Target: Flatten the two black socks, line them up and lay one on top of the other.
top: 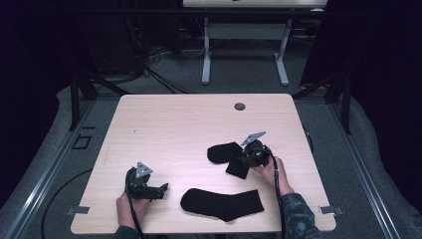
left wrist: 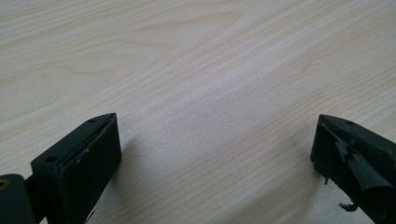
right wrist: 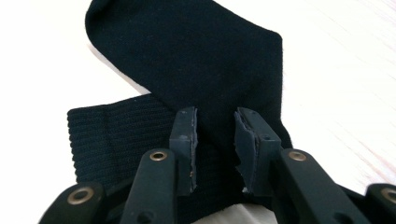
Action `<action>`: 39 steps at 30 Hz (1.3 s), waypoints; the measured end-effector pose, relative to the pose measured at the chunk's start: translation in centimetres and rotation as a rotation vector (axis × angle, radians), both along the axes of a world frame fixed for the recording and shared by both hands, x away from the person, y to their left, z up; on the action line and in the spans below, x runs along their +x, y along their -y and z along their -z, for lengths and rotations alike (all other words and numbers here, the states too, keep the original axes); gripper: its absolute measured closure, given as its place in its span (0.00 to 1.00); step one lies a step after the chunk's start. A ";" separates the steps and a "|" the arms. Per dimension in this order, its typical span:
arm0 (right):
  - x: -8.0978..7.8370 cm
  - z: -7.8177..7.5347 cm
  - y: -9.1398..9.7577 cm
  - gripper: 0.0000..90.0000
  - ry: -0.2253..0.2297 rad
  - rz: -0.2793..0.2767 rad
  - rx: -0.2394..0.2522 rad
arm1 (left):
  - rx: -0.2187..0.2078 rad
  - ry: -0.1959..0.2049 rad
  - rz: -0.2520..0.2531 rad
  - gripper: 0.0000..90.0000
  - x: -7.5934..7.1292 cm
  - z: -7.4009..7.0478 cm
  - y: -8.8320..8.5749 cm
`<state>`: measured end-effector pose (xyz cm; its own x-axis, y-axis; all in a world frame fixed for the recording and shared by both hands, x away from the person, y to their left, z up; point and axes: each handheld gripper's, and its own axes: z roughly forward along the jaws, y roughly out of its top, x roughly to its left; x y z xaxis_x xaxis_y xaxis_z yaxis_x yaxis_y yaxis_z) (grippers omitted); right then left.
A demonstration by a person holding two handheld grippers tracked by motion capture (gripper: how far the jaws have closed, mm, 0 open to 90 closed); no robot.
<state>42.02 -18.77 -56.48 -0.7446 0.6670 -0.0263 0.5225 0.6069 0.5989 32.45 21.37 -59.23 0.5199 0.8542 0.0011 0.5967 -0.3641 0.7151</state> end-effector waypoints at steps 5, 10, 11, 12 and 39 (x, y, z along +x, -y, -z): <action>-0.5 0.0 -0.2 0.64 -0.005 -0.028 0.008 | 0.001 0.001 0.000 0.02 0.0 0.0 0.0; -1.1 -1.0 0.4 0.49 0.012 -0.008 0.069 | 0.000 0.000 0.000 0.02 0.0 0.0 0.0; -1.2 -1.3 0.5 0.48 0.015 -0.006 0.066 | 0.002 0.001 0.000 0.02 0.0 0.0 0.0; -1.4 -1.5 0.7 0.47 0.016 0.004 0.068 | 0.001 0.001 -0.001 0.02 0.0 0.0 0.0; -7.0 -2.7 -0.2 0.54 -0.002 0.093 0.125 | -0.004 -0.048 0.346 0.23 7.0 -5.5 12.7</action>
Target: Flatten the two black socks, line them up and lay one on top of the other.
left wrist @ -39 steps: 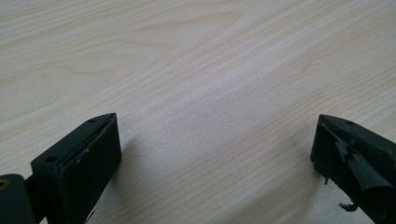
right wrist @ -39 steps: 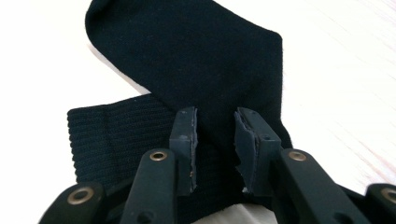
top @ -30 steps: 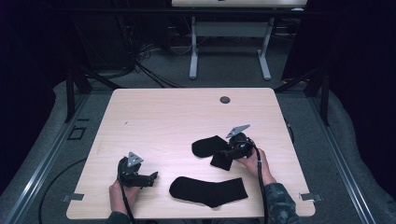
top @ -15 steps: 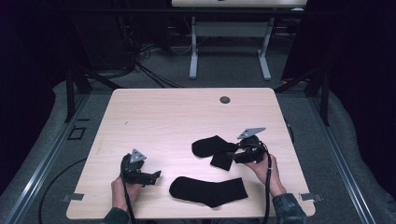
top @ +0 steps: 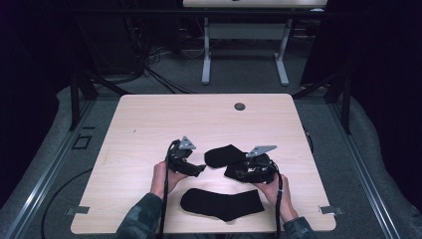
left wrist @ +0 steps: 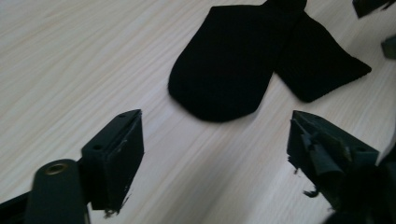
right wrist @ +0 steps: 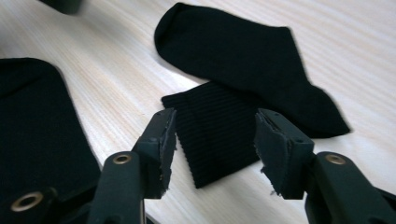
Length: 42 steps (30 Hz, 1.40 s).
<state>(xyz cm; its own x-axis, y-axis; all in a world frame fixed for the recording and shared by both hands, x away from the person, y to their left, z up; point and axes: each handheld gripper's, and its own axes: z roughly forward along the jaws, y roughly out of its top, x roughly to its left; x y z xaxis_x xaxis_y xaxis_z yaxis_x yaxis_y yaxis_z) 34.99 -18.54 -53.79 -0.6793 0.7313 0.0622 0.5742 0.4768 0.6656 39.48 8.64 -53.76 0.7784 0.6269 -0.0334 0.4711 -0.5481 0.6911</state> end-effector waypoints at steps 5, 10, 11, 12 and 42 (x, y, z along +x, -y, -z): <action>0.0 0.9 -0.6 0.56 -0.015 0.006 -0.006 | 0.043 -0.043 0.067 0.28 1.5 0.9 3.0; 0.5 2.3 -0.7 0.58 -0.033 0.023 -0.004 | 0.141 -0.039 0.121 0.39 2.3 1.8 5.7; 0.4 2.5 -0.7 0.58 -0.030 0.022 -0.014 | 0.162 -0.043 0.134 0.42 2.4 2.1 6.0; 0.3 2.5 -0.8 0.58 -0.018 0.026 -0.025 | 0.175 -0.049 0.133 0.44 2.4 2.4 6.2; -0.6 2.5 -0.7 0.90 0.055 -0.026 -0.080 | 0.125 0.001 0.113 0.97 1.0 0.7 4.7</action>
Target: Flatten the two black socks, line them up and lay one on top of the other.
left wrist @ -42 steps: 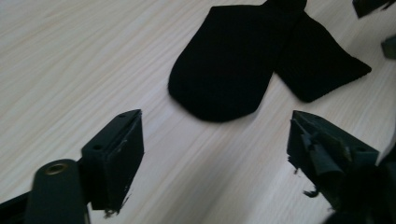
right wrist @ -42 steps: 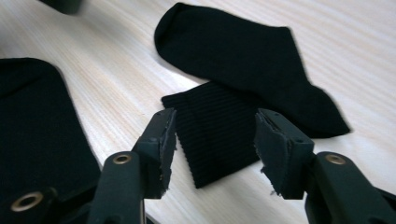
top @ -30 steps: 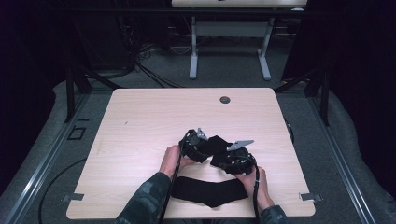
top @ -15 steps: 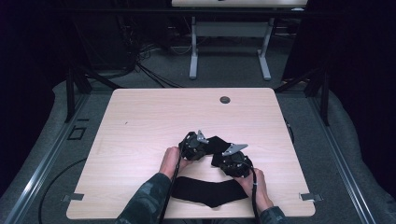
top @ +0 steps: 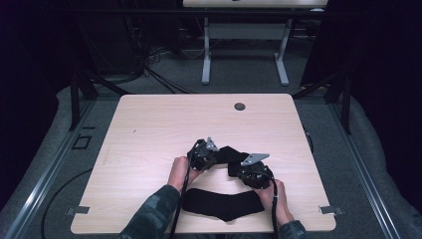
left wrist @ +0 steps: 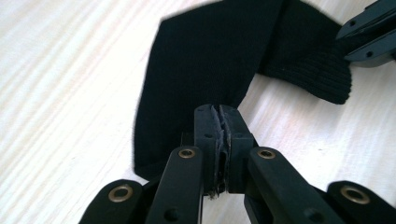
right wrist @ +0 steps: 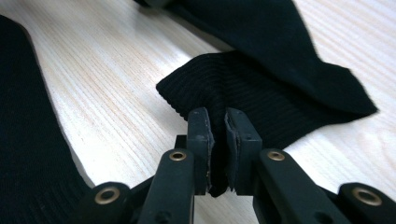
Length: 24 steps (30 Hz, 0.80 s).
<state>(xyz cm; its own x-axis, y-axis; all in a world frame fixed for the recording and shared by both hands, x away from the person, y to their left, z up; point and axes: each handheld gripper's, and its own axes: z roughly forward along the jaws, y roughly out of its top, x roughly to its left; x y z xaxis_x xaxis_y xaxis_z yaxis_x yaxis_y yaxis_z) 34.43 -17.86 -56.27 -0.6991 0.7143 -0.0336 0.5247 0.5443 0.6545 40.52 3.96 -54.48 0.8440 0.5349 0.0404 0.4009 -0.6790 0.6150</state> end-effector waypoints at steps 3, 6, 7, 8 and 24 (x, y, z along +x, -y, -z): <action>-0.1 -0.5 0.3 0.90 0.012 -0.005 -0.008 | -0.038 -0.004 -0.019 0.97 -0.1 -0.9 -0.8; -0.2 -1.1 0.7 0.90 0.023 -0.002 -0.019 | -0.059 -0.010 -0.026 0.97 -0.2 -1.4 -1.3; -0.3 -1.2 0.9 0.90 0.027 0.001 -0.025 | -0.066 -0.009 -0.027 0.97 -0.2 -1.7 -1.6; -0.3 -1.2 0.9 0.90 0.027 0.001 -0.025 | -0.068 -0.004 -0.034 0.97 -0.4 -1.9 -1.8; -0.8 -3.4 3.7 0.90 0.062 0.015 -0.064 | -0.144 -0.044 -0.069 0.96 -1.6 -3.5 -5.8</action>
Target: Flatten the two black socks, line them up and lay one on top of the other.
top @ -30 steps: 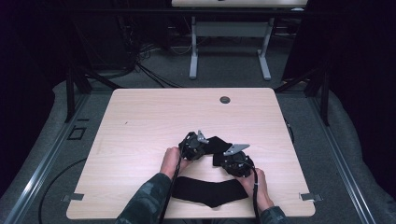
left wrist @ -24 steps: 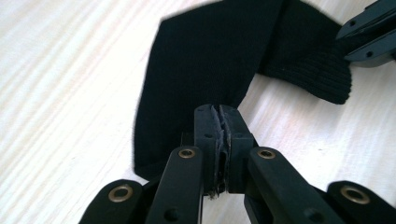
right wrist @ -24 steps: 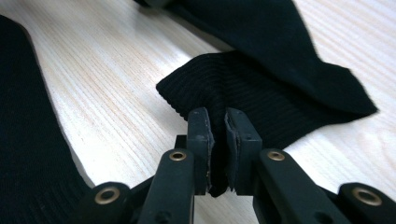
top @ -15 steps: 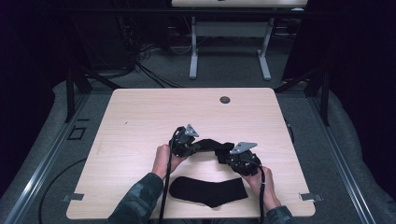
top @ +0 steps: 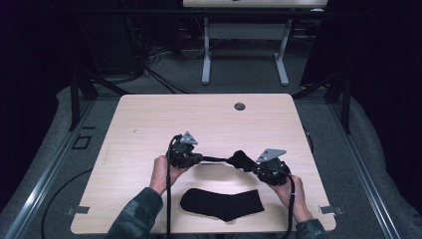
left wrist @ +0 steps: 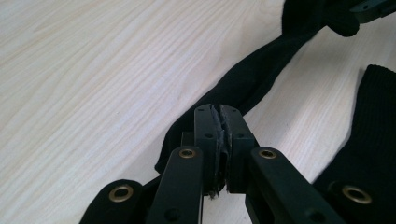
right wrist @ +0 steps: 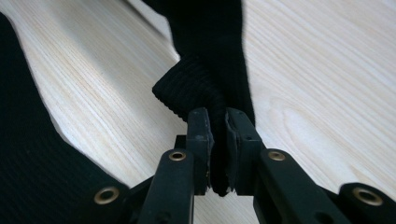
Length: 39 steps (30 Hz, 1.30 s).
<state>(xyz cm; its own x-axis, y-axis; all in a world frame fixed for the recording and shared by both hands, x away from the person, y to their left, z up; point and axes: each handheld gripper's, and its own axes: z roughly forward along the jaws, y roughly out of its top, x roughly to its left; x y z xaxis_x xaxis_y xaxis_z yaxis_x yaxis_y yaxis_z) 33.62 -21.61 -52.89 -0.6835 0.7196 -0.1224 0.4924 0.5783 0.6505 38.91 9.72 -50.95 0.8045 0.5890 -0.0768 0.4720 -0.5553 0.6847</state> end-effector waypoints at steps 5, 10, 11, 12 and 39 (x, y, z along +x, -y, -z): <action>-0.2 -0.6 0.3 0.89 0.018 -0.032 -0.036 | -0.003 0.020 0.010 0.96 -0.8 -0.3 -1.1; -0.3 0.4 0.0 0.83 0.011 -0.089 -0.125 | 0.066 0.001 0.050 0.89 -1.5 1.5 -1.2; -0.4 1.5 -0.1 0.74 -0.030 -0.097 -0.156 | 0.088 -0.035 0.067 0.81 -1.9 2.6 -1.3; -0.4 1.5 -0.1 0.74 -0.030 -0.097 -0.156 | 0.088 -0.035 0.067 0.74 -1.9 2.6 -1.3; 4.1 3.1 3.0 0.74 -0.380 0.134 0.174 | 0.059 -0.194 -0.073 0.72 -0.9 4.9 -2.7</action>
<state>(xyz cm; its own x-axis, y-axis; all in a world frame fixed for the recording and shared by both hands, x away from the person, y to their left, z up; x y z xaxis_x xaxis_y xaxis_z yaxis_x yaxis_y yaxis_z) 37.68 -24.64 -55.96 -0.5560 0.7926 0.2504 0.7784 0.3909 0.4912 37.99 12.41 -55.84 0.7330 0.6533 -0.1895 0.6321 -0.5514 0.5444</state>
